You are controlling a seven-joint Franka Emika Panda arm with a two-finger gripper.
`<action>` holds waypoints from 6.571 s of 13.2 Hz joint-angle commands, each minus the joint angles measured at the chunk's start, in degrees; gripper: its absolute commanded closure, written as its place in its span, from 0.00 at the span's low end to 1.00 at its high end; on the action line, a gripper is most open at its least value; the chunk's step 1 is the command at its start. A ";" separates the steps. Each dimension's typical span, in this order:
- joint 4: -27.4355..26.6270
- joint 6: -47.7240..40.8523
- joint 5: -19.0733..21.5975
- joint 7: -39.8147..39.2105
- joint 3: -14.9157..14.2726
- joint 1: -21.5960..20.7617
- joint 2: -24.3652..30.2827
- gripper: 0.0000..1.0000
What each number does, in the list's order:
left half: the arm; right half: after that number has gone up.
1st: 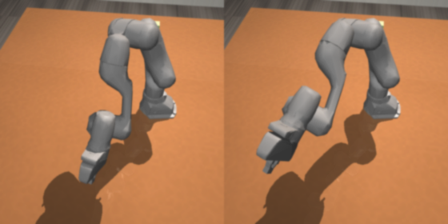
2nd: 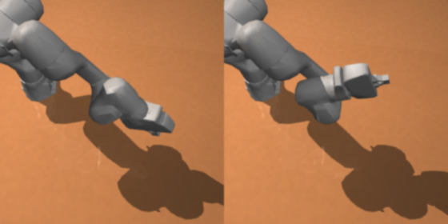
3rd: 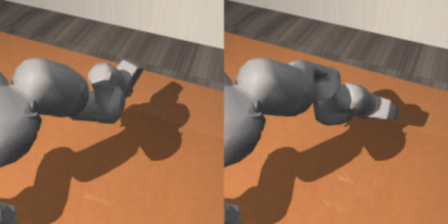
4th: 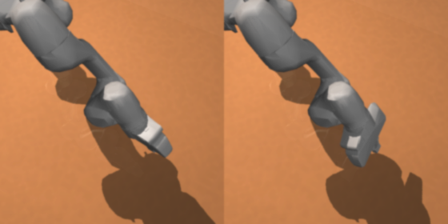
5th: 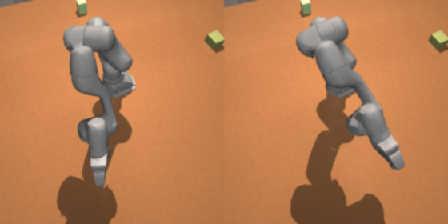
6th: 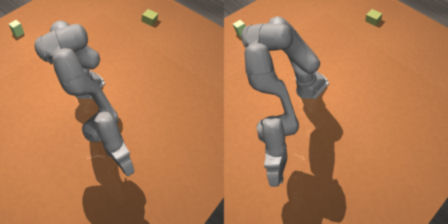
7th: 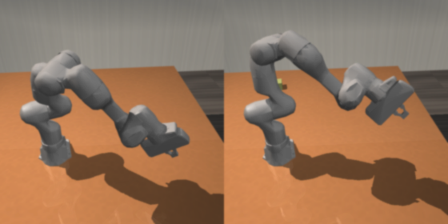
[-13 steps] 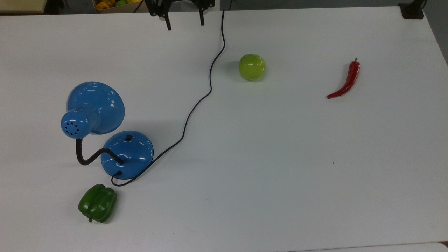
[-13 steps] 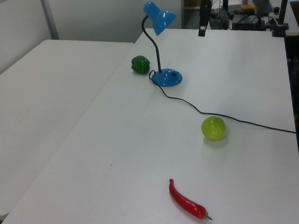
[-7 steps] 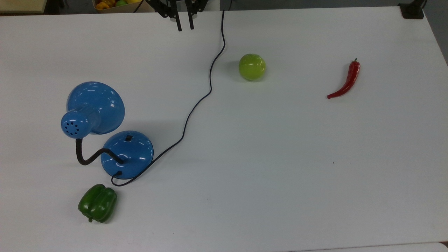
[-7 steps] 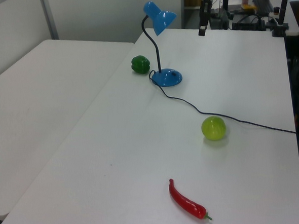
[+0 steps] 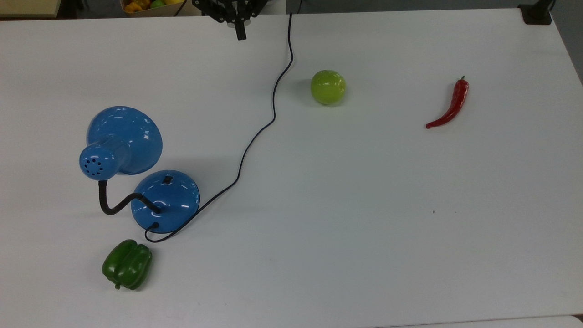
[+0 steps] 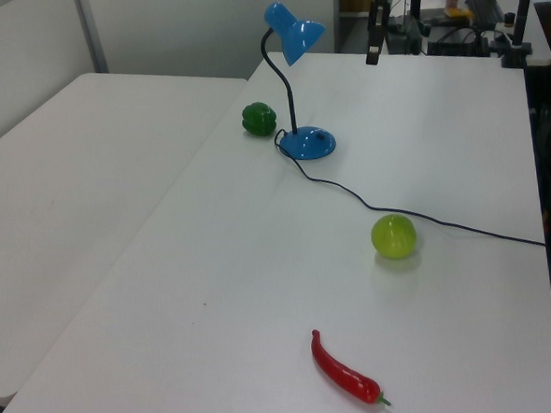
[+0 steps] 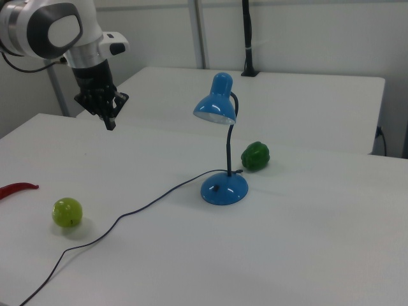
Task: Turn on desk lamp
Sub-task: 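Move the gripper down toward the switch on the blue lamp base, then lower the gripper onto the lamp base switch and press it, then lift the gripper up and away from the lit lamp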
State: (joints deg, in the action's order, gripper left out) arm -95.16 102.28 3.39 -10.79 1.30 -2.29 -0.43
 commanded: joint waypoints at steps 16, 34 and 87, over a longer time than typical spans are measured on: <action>-11.36 10.12 -3.91 -4.95 -11.32 0.18 -2.64 1.00; -13.65 57.49 -3.74 12.45 -12.90 -0.44 -21.89 1.00; -7.42 2.86 -2.25 4.71 -12.03 -0.79 -1.60 0.00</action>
State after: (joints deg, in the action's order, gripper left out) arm -104.98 112.91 0.10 -7.57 -11.07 -2.52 -5.03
